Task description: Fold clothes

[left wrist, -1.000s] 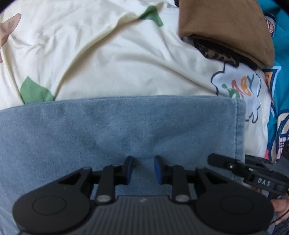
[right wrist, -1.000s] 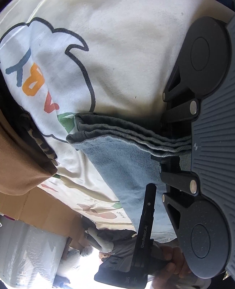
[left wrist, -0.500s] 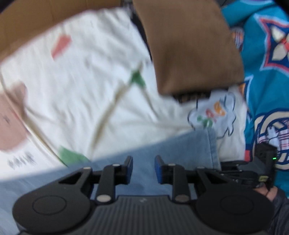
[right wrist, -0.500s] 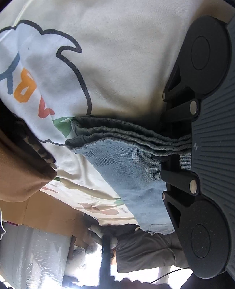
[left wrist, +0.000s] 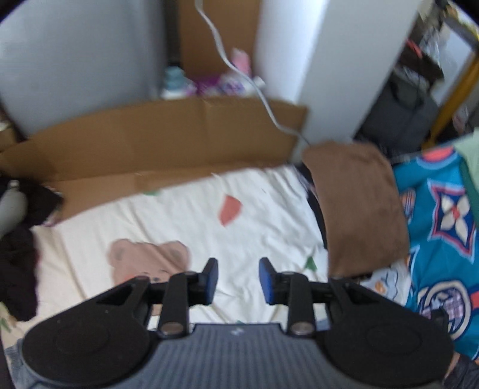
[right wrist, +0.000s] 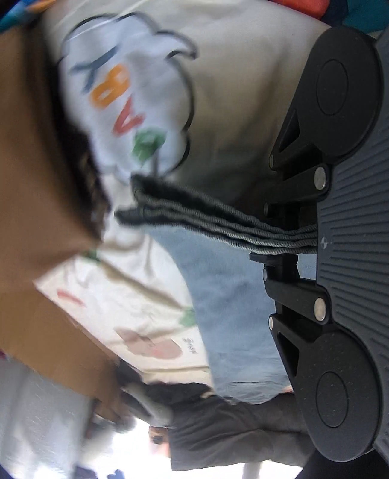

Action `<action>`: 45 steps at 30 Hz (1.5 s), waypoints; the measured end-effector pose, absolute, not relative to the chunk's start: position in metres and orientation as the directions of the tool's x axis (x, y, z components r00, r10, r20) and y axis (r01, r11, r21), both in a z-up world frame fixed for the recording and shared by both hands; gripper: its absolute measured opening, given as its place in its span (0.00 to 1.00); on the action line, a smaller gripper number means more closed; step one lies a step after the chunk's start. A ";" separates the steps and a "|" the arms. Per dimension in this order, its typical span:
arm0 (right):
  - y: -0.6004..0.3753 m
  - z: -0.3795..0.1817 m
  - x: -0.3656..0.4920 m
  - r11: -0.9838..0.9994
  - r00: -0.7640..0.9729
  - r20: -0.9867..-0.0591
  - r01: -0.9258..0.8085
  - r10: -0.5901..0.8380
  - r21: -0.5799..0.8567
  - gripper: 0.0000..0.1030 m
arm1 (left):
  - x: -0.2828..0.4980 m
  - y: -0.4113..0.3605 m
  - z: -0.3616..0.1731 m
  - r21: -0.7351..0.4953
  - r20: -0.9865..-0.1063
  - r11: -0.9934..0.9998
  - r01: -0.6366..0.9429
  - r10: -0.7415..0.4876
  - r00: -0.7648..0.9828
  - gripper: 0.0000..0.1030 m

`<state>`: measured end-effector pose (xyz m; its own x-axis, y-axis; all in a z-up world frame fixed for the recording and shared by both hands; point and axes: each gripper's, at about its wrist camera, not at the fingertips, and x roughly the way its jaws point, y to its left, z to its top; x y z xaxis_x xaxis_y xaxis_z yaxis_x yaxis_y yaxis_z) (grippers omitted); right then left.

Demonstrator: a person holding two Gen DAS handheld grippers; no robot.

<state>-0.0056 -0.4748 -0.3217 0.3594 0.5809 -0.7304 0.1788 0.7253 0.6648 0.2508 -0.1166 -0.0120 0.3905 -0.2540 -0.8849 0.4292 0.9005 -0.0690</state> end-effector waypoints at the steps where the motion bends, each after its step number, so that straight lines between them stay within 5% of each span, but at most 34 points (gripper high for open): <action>1: -0.469 -0.312 -0.003 0.746 0.343 -0.744 0.158 0.574 0.648 0.10 | 0.249 -0.104 0.000 -0.072 -0.876 0.908 0.413 -0.256 0.409 0.34; 14: -0.406 -0.210 0.037 0.870 0.215 -0.873 0.141 0.439 0.472 0.09 | 0.215 0.080 0.105 -0.080 -0.783 0.977 0.198 -0.185 0.594 0.39; 17: -0.389 -0.189 0.051 0.892 0.174 -0.893 0.116 0.415 0.437 0.09 | 0.205 0.109 0.118 -0.058 -0.746 0.981 0.183 -0.164 0.645 0.51; 20: -0.377 -0.168 0.066 0.902 0.141 -0.902 0.092 0.408 0.422 0.09 | 0.195 0.133 0.120 -0.068 -0.739 0.983 0.171 -0.164 0.654 0.51; 41: -0.317 -0.068 0.069 0.905 0.164 -0.908 0.126 0.386 0.407 0.09 | 0.123 0.201 -0.054 -0.125 -0.861 0.982 0.138 -0.177 0.476 0.63; 45: -0.313 -0.055 0.057 0.883 0.208 -0.894 0.177 0.398 0.434 0.09 | 0.112 0.201 -0.095 -0.133 -0.888 0.981 0.144 -0.182 0.423 0.73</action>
<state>0.0569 -0.3125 -0.0551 0.2083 0.3977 -0.8936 0.1774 0.8831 0.4344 0.1124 0.2009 -0.0954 0.4227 -0.1825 -0.8877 0.1440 0.9806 -0.1330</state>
